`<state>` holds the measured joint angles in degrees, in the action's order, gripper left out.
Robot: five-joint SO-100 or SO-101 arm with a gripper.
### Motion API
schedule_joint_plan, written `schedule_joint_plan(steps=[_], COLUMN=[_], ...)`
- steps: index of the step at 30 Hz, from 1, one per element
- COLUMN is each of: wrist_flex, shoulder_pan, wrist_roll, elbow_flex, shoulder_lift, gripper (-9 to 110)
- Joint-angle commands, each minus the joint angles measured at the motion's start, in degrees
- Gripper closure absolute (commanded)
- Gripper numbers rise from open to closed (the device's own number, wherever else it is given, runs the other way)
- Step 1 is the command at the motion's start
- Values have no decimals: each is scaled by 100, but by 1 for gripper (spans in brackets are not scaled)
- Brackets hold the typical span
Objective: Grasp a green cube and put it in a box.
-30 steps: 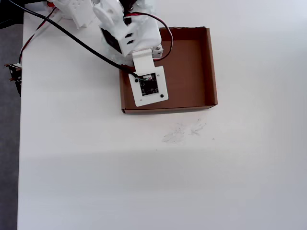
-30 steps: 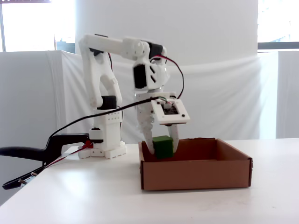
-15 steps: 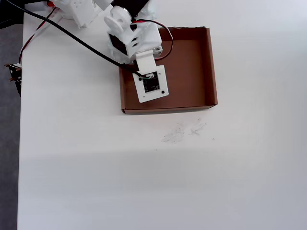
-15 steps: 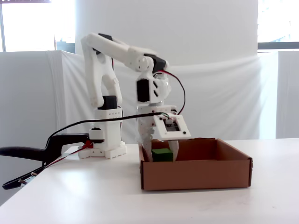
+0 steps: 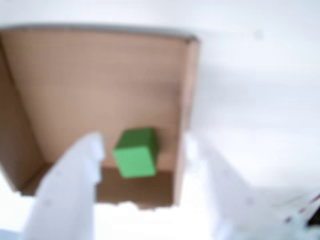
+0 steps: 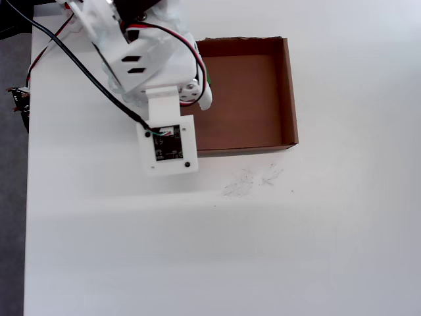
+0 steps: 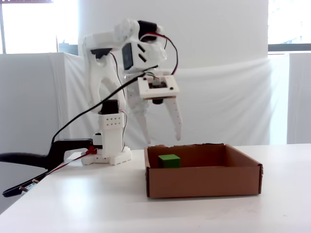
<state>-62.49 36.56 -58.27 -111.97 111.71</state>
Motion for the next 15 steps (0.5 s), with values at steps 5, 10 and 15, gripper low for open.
schedule_joint_plan(steps=[5,10,15], wrist_flex=[369,457,-114], shoulder_pan=[-1266,-1898,-2109], wrist_roll=[-1125,-1670,-1793], elbow_flex=[-536,-1538,-3138], shoulder_lift=[1274,2065,3639], gripper=[82,82,84])
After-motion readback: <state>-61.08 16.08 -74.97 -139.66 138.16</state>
